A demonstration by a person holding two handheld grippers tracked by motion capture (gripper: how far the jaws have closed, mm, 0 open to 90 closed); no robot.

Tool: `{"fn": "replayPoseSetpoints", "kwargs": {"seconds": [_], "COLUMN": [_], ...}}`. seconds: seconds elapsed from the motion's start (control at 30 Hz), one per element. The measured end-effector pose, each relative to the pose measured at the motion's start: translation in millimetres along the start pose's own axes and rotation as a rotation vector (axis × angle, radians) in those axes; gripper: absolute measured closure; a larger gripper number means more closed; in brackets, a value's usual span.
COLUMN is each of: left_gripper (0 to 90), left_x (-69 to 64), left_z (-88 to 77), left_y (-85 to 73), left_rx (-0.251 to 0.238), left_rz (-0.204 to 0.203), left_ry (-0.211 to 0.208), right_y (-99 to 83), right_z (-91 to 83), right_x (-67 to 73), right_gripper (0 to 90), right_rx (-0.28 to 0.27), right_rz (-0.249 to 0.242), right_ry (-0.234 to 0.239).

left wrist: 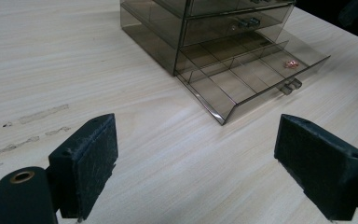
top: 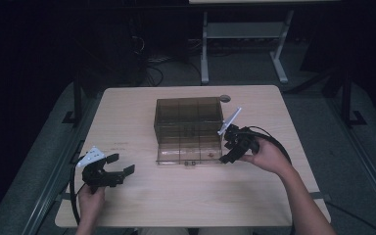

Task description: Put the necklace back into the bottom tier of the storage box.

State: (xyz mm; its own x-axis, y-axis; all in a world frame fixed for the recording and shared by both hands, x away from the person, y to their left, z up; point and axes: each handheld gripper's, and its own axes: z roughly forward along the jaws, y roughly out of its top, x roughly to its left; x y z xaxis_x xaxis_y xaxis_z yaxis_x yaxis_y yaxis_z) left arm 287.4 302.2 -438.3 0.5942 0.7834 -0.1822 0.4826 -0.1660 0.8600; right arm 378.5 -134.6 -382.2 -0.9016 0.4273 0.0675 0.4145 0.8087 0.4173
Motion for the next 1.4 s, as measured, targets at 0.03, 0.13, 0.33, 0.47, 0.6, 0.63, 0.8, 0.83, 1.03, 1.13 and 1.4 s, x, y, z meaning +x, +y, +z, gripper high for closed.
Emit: {"fn": "replayPoseSetpoints", "kwargs": {"seconds": [0.03,0.13,0.33,0.47,0.6,0.63,0.8,0.83,1.03,1.13,1.4], "left_gripper": [12.9,12.9,12.9,12.9,12.9,12.9,12.9,12.9,12.9,12.9,12.9], "left_x": [0.0,-0.1,-0.1,-0.3,-0.5,-0.5,-0.6,-0.8,-0.9,-1.3,-2.1], "left_z": [0.2,0.3,0.5,0.5,0.7,0.7,1.0,0.9,0.9,1.0,0.4], "left_y": [-0.1,-0.1,-0.2,-0.1,-0.3,-0.3,-0.4,-0.3,-0.3,-0.3,-0.6], "left_rx": [0.001,0.002,0.003,0.006,0.006,0.006,0.004,0.006,0.009,0.007,0.004], "left_rz": [0.0,0.001,0.001,0.002,0.002,0.002,0.003,0.003,0.008,0.008,0.004], "left_ry": [-0.001,-0.001,-0.001,-0.001,-0.001,-0.001,-0.001,-0.001,-0.001,-0.001,-0.001], "right_y": [-2.1,-5.7,-11.7,-16.8,-21.3,-21.3,-31.1,-33.2,-46.6,-50.3,-70.6], "right_z": [-1.3,-2.9,-5.0,-7.9,-8.8,-8.8,-9.3,-9.2,-8.9,-8.7,-5.1], "right_x": [0.7,1.9,4.1,7.0,10.2,10.2,16.7,17.4,23.5,25.0,33.3], "right_gripper": [36.3,35.6,35.4,35.2,35.1,35.1,35.0,34.9,35.0,34.9,34.9], "right_rx": [0.0,-0.002,-0.005,-0.007,-0.01,-0.01,-0.013,-0.013,-0.017,-0.02,-0.028], "right_rz": [0.001,0.006,0.01,0.013,0.008,0.008,0.01,0.006,0.016,0.018,0.033], "right_ry": [-0.003,-0.004,-0.004,-0.002,-0.006,-0.006,-0.008,-0.01,-0.013,-0.017,-0.016]}}
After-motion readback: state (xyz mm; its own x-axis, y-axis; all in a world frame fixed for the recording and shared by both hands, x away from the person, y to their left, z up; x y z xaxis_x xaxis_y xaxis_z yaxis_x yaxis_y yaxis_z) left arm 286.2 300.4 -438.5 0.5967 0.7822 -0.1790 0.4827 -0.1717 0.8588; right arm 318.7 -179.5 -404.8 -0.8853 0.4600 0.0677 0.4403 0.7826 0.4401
